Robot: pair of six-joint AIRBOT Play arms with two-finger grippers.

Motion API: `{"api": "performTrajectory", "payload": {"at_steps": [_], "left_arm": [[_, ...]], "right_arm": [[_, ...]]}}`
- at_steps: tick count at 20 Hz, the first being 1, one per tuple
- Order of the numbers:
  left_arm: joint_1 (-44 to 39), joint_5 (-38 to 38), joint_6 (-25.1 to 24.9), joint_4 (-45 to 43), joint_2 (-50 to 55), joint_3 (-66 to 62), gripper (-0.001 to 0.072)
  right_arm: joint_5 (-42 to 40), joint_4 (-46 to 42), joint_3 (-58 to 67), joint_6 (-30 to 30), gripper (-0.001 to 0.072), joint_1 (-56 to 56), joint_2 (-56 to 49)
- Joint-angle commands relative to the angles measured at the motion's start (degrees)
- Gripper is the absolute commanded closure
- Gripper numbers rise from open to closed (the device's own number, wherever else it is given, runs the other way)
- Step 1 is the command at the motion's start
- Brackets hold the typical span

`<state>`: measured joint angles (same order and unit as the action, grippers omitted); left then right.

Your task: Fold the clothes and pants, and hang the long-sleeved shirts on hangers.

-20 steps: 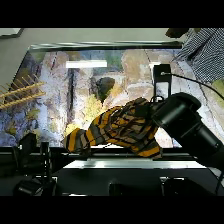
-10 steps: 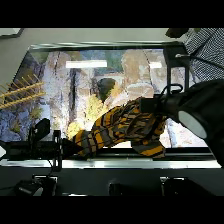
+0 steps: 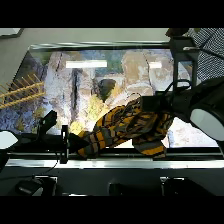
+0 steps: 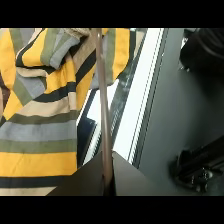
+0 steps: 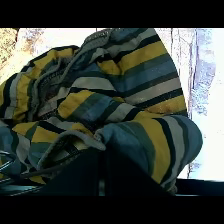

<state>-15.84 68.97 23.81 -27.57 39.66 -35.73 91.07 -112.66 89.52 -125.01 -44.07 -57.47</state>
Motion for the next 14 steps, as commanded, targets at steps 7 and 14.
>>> {"api": "performTrajectory", "payload": {"at_steps": [7, 14], "left_arm": [[-0.8, -2.0, -4.6, 5.1, 6.1, 0.0, 0.0688], [-8.1, -10.4, -4.5, 5.2, 8.3, 0.0, 0.0688]], "right_arm": [[-2.6, 5.5, 0.2, -0.1, 0.0688, -0.1, 0.1], [-2.5, 8.7, 0.2, -0.3, 0.0688, -0.1, 1.2]]}}
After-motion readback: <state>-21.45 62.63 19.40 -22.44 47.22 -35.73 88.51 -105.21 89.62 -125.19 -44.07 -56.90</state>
